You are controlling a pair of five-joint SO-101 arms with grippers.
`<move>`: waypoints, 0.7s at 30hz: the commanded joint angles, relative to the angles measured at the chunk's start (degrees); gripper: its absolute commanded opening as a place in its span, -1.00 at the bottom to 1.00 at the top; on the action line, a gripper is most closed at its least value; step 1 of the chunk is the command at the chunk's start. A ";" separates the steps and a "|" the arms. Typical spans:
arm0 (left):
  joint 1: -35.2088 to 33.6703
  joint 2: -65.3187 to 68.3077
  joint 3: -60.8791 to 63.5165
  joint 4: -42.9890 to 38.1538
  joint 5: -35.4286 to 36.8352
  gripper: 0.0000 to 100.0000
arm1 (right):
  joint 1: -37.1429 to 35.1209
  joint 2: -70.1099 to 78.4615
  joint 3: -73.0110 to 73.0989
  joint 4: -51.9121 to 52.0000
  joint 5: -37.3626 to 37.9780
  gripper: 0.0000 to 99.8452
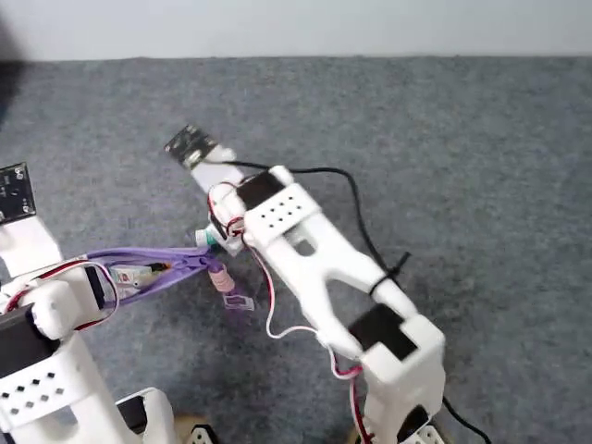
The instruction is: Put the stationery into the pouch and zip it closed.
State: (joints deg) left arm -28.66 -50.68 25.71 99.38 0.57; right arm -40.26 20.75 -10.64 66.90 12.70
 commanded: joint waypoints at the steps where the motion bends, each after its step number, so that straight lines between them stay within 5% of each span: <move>1: -0.44 0.00 0.75 1.05 -0.70 -0.98 | -0.66 3.56 -5.71 -0.22 4.31 -0.68; 13: -0.44 -0.09 0.75 1.05 -0.62 -0.98 | 0.57 16.92 -18.29 0.31 20.04 -0.67; 21: -0.44 -0.09 0.75 1.05 -0.62 -0.98 | 0.57 21.58 -18.29 0.31 21.45 -0.69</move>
State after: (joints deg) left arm -28.66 -50.68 25.80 99.38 0.57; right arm -40.18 42.46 -26.02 66.90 33.54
